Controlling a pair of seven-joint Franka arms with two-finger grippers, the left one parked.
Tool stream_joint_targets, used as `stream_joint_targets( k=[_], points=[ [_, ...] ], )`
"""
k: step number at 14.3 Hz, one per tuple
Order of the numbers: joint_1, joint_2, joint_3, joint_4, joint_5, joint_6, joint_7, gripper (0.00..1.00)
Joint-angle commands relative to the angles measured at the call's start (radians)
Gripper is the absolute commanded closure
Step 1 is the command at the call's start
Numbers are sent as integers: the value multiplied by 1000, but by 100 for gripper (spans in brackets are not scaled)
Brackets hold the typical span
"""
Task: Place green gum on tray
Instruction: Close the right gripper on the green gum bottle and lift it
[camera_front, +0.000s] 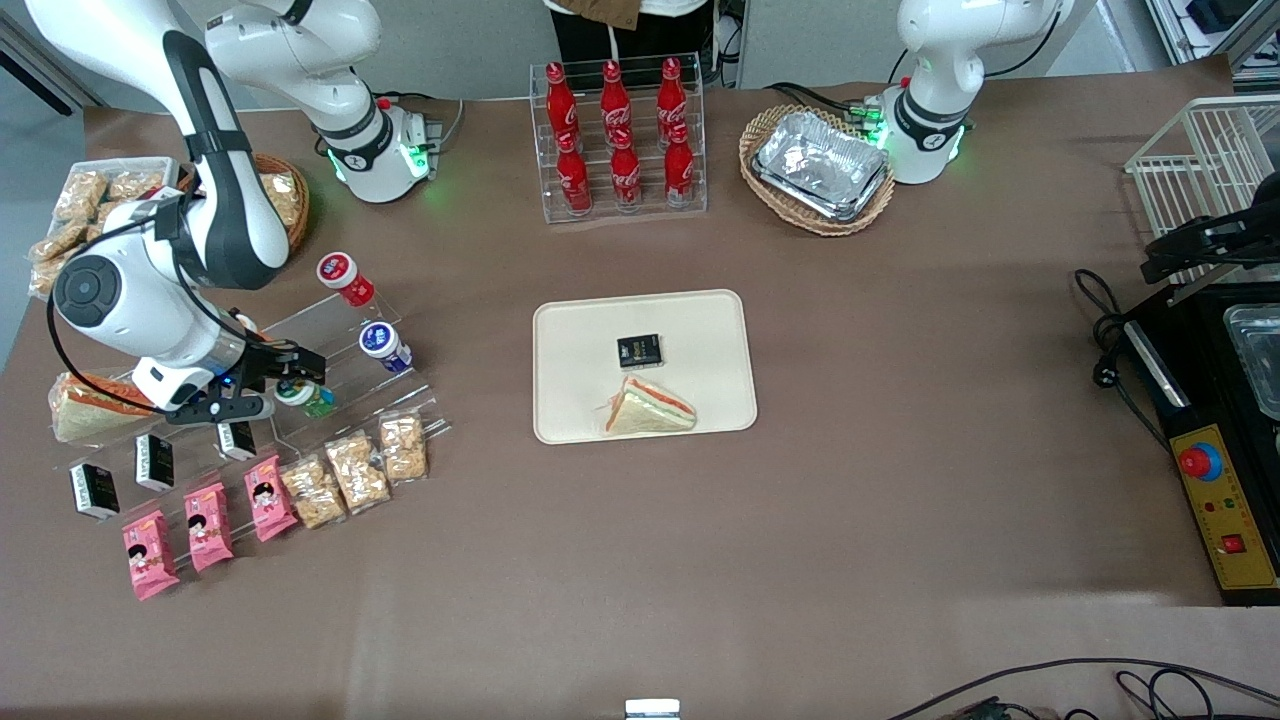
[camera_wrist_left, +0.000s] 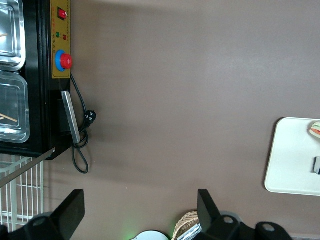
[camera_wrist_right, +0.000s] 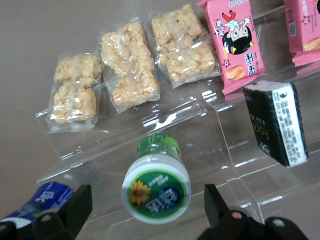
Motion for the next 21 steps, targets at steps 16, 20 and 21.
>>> stream_joint_targets(
  k=[16, 20, 21],
  points=[
    [2, 1, 0, 308, -5, -393, -49, 61],
    [10, 4, 7, 577, 1, -688, -12, 61],
    [10, 4, 10, 621, 1, -734, 14, 60]
  ],
)
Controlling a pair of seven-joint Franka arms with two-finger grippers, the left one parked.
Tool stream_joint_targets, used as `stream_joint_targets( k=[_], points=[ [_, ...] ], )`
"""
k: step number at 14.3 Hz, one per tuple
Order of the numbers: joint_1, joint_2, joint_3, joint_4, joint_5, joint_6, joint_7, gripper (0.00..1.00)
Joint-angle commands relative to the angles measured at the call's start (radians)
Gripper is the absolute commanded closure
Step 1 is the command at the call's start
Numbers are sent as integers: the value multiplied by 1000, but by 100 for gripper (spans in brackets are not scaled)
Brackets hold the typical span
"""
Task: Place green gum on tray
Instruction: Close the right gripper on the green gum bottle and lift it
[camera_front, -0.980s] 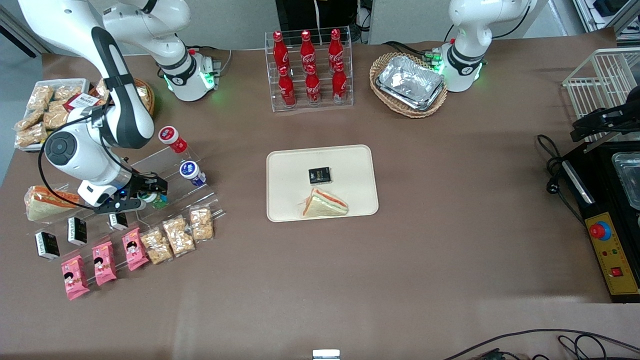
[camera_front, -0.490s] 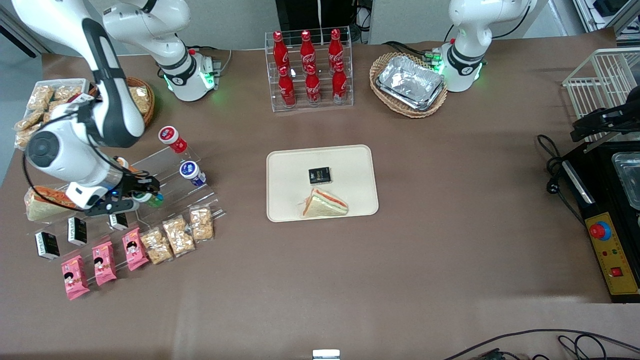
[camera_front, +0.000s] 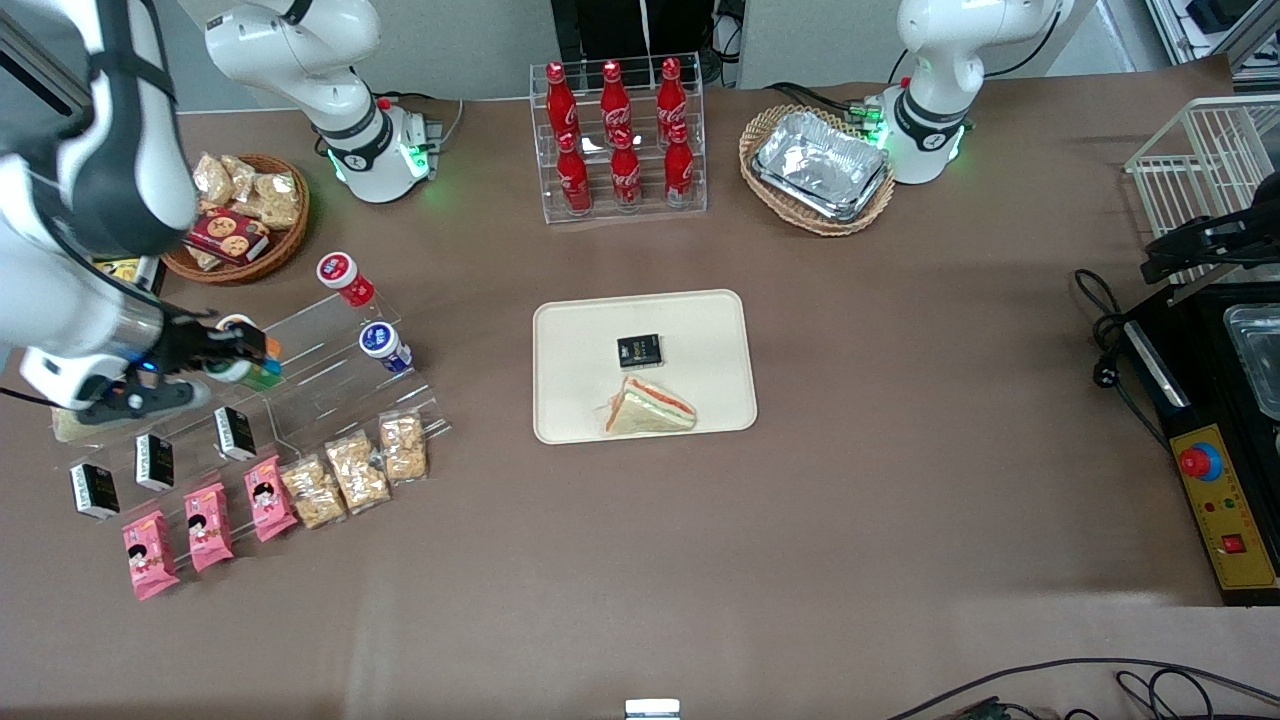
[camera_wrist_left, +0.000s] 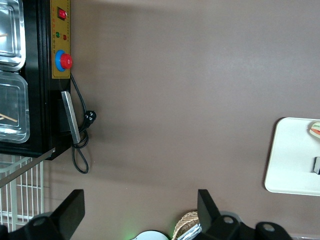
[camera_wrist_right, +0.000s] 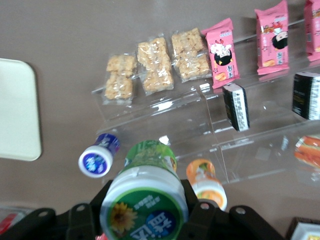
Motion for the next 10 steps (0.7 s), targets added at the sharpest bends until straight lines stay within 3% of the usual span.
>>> stream_joint_targets(
  k=[1, 4, 10],
  points=[
    [7, 16, 6, 193, 5, -191, 69, 60],
    [57, 13, 21, 199, 54, -202, 196, 60],
    [318, 42, 40, 115, 125, -55, 536, 60]
  ],
)
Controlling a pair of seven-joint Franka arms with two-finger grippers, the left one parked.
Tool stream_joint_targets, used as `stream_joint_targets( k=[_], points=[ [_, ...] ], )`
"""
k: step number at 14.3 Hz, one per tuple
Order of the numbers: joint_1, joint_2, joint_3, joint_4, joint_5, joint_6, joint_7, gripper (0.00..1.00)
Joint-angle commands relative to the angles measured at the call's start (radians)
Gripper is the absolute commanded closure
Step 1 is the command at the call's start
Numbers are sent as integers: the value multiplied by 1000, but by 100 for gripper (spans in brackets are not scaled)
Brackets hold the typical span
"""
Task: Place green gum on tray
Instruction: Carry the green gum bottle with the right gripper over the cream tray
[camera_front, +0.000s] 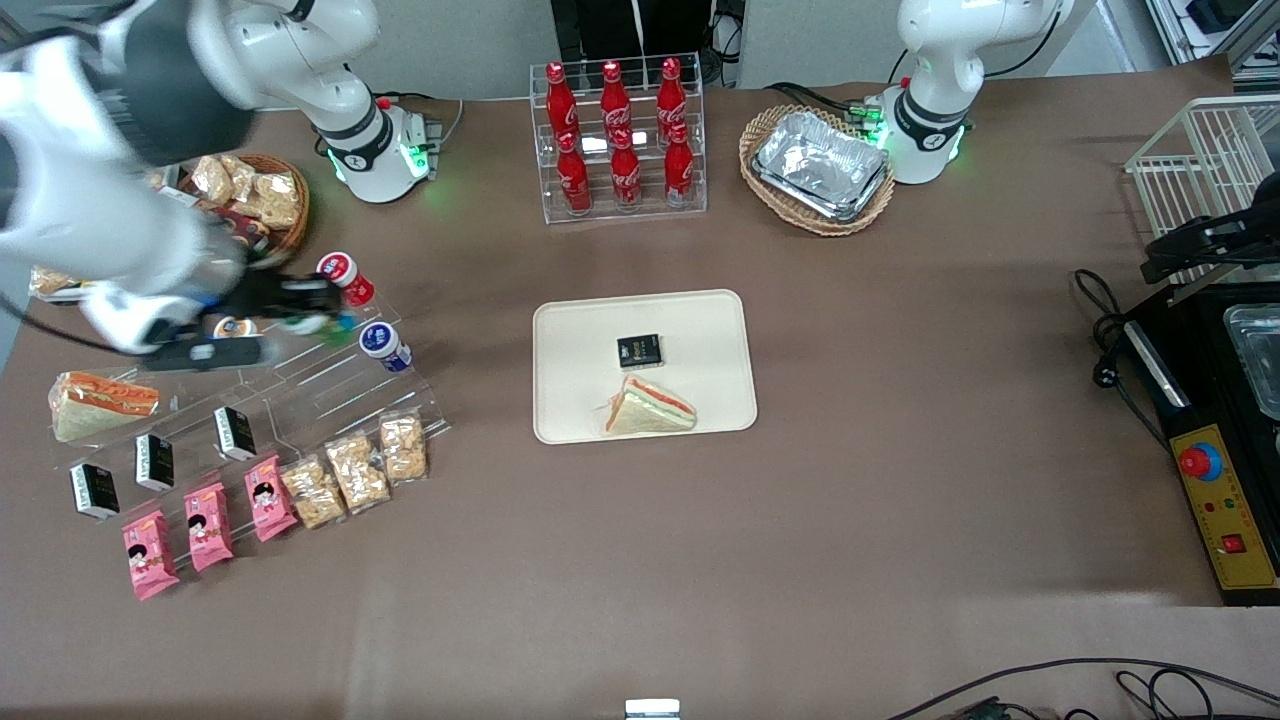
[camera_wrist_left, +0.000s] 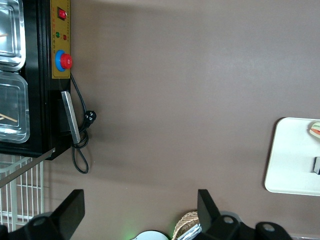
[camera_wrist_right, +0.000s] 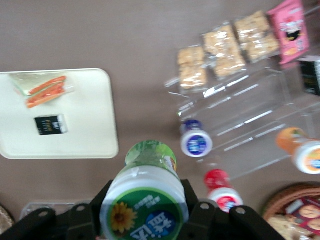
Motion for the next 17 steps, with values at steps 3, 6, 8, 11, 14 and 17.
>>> stream_joint_targets(
  k=[3, 6, 8, 11, 14, 17],
  points=[
    [228, 26, -7, -234, 48, 329, 242, 60],
    [330, 51, -7, -403, 48, 579, 305, 60],
    [386, 98, -7, -498, 48, 757, 346, 60],
    [425, 207, -2, -519, 60, 873, 355, 60],
    [459, 289, 1, -552, 96, 1014, 357, 60],
    [459, 309, 2, -551, 106, 1031, 355, 59]
  ],
)
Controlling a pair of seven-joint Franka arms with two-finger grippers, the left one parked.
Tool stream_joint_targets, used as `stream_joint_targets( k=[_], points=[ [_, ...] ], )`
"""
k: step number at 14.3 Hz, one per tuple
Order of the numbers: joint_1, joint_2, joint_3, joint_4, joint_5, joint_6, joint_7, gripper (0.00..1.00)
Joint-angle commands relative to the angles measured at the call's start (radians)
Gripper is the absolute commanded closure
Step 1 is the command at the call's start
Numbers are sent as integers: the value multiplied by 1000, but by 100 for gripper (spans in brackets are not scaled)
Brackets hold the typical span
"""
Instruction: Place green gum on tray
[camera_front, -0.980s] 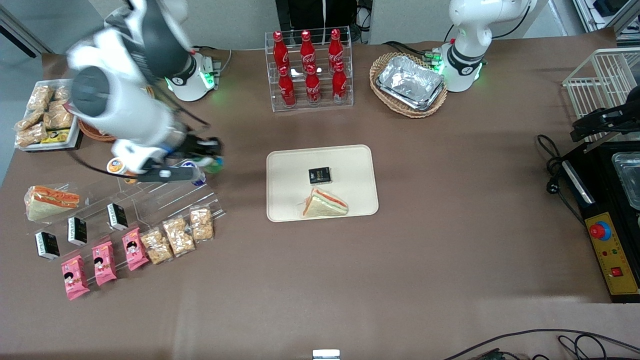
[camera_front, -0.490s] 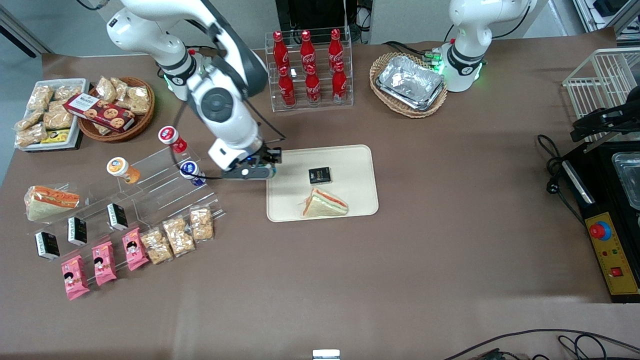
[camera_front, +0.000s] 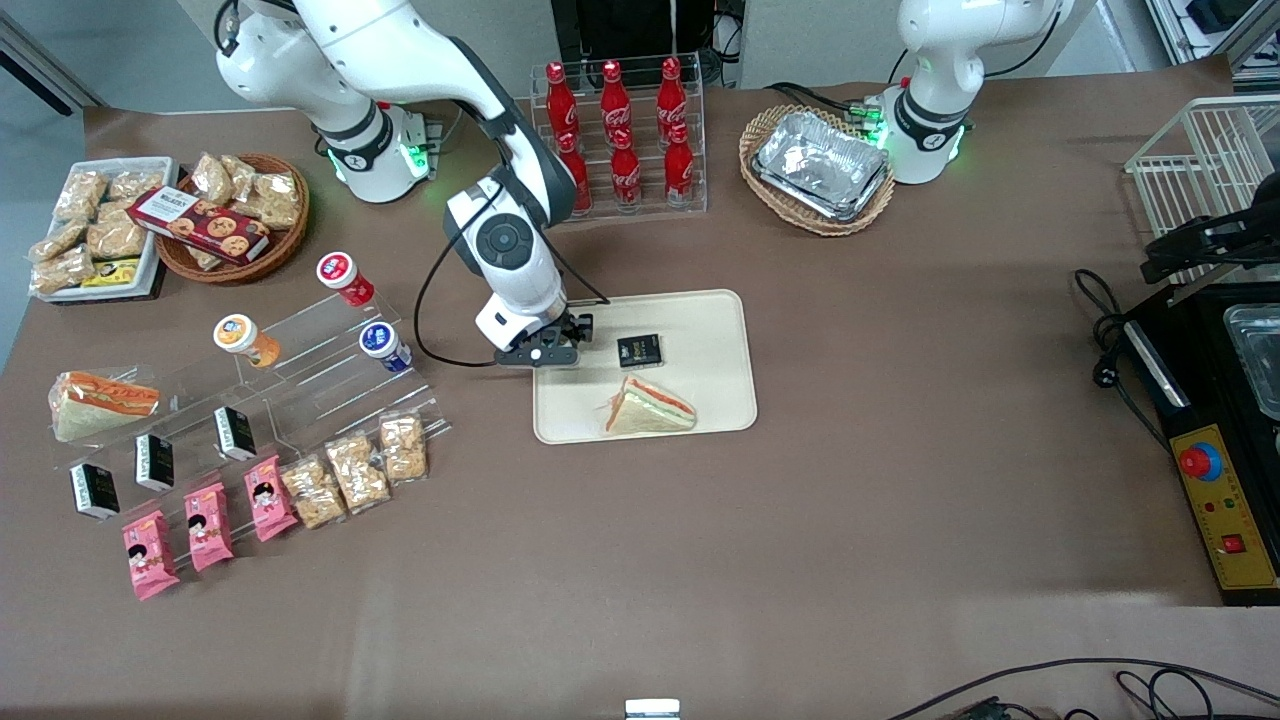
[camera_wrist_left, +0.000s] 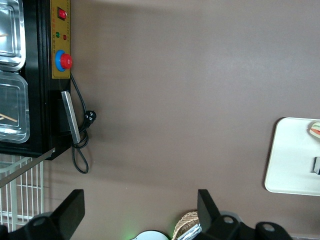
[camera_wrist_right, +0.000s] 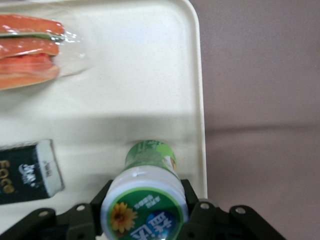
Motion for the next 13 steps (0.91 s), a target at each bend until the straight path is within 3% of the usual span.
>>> stream_joint_targets(
  k=[1, 2, 7, 12, 13],
  points=[
    [4, 10, -5, -1, 26, 29, 4, 47],
    [4, 12, -5, 2, 38, 29, 4, 1],
    [-27, -62, -17, 10, 58, -29, -19, 0],
    [-211, -263, -24, 21, 43, -256, -106, 0],
    [-241, -295, -33, 30, -1, -297, -120, 0]
  ],
)
